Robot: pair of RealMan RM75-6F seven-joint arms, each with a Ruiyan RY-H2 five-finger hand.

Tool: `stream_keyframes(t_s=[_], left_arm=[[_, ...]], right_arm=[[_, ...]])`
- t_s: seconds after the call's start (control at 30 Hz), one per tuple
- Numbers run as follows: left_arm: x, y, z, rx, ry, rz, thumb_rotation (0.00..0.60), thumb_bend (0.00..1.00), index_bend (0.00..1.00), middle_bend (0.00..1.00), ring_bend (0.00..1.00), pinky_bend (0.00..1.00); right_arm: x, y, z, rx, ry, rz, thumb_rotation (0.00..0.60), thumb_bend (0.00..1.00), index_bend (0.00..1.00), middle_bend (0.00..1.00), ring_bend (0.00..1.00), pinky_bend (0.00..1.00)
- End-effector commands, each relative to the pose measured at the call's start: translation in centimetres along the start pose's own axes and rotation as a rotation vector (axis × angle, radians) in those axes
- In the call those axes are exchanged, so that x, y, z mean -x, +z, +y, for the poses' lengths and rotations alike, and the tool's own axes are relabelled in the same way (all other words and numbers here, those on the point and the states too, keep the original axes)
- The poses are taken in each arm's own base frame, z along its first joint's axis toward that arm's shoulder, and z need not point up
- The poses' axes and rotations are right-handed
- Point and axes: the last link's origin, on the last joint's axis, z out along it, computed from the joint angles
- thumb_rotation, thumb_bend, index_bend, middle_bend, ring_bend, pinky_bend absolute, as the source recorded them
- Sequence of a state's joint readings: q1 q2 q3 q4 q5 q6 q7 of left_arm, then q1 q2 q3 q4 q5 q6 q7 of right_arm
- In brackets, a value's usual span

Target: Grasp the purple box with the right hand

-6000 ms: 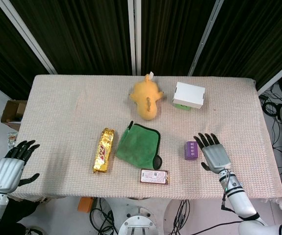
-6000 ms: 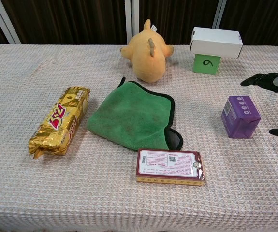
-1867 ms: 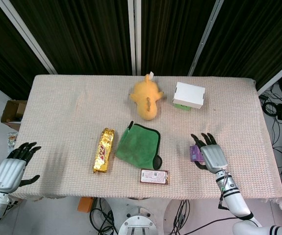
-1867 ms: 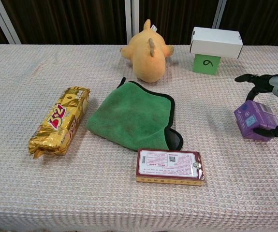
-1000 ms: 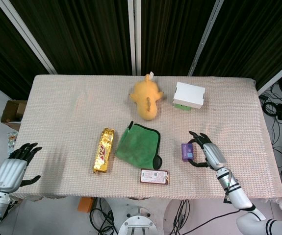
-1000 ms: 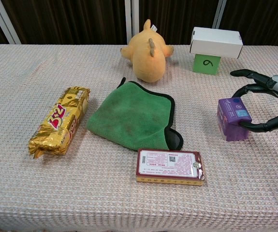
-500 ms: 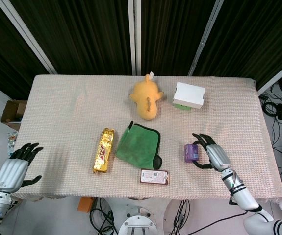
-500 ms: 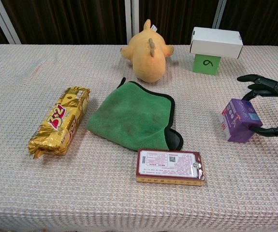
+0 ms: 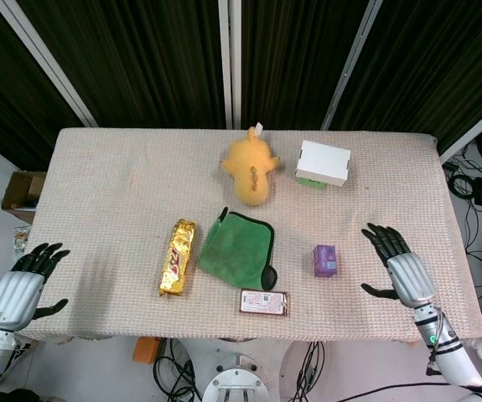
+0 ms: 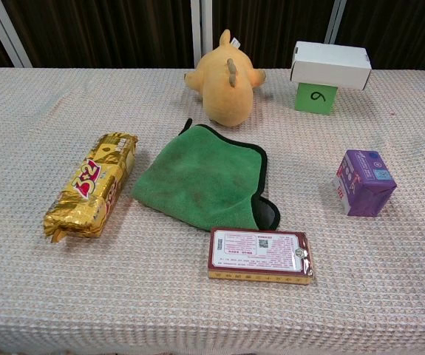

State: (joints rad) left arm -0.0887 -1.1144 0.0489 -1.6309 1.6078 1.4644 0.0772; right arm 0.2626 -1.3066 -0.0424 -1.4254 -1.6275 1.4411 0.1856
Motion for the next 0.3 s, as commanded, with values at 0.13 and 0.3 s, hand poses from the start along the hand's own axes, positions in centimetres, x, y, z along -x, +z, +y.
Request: stream_keyframes(t_s=[0.13,0.3], left_arm=[[-0.5,-0.1,0.1,0.003,0.003,0.021,0.6,0.13,0.19,0.12,0.08,0.23],[-0.6,0.0,0.2,0.006,0.005,0.023,0.6,0.13,0.19,0.12,0.08,0.23]], right_arm=[[-4.5,-9.1,3.9,0.323,-0.328,0.164,0.6,0.02,0.0,0.0,0.0,0.0],[-4.3,-10.2,4.7,0.378,-0.27,0.168,0.6,0.03,0.0,0.0,0.0,0.0]])
